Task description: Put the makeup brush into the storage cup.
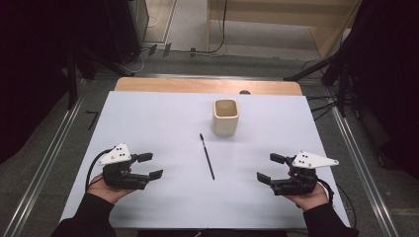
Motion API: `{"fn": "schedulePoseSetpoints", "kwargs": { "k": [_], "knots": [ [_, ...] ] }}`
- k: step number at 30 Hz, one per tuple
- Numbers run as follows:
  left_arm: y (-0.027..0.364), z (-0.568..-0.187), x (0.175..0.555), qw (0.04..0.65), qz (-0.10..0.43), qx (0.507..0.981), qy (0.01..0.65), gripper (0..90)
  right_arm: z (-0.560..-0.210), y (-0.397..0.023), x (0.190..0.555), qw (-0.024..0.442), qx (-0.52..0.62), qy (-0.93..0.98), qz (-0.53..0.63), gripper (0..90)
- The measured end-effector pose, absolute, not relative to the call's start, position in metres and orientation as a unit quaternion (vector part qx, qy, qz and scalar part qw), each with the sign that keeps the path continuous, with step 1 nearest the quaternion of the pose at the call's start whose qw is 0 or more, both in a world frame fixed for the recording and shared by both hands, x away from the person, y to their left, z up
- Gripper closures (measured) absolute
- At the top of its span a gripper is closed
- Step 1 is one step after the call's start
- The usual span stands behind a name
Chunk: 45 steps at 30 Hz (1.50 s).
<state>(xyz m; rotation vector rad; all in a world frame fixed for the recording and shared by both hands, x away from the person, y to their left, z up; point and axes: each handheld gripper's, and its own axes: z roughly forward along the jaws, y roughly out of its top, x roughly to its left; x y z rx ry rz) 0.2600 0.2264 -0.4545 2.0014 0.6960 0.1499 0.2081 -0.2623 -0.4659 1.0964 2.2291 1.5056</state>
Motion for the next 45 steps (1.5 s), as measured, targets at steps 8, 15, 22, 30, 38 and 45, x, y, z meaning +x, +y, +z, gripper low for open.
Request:
{"fn": "schedulePoseSetpoints", "kwargs": {
  "k": [8, 15, 22, 30, 38, 45],
  "knots": [
    [0.2272, -0.4546, 0.2614, 0.486, 0.054, 0.823, 0.289, 27.6, -0.4665, -0.2613, 0.2072, 0.116, 0.371, 0.765, 0.514, 15.9],
    [0.2281, -0.4550, 0.2613, 0.485, 0.057, 0.822, 0.292, 27.6, -0.4664, -0.2609, 0.2074, 0.113, 0.373, 0.765, 0.513, 15.9],
    [0.2292, -0.4545, 0.2616, 0.487, 0.056, 0.821, 0.293, 27.5, -0.4682, -0.2603, 0.2072, 0.110, 0.365, 0.767, 0.516, 15.9],
    [0.2293, -0.4543, 0.2618, 0.487, 0.053, 0.820, 0.295, 27.6, -0.4682, -0.2576, 0.2060, 0.116, 0.356, 0.774, 0.510, 15.9],
    [0.2282, -0.4556, 0.2625, 0.483, 0.049, 0.824, 0.292, 27.2, -0.4681, -0.2592, 0.2059, 0.116, 0.358, 0.772, 0.512, 15.9],
    [0.2289, -0.4542, 0.2628, 0.494, 0.039, 0.815, 0.301, 24.5, -0.4679, -0.2598, 0.2057, 0.121, 0.361, 0.770, 0.512, 15.9]
  ]
}}
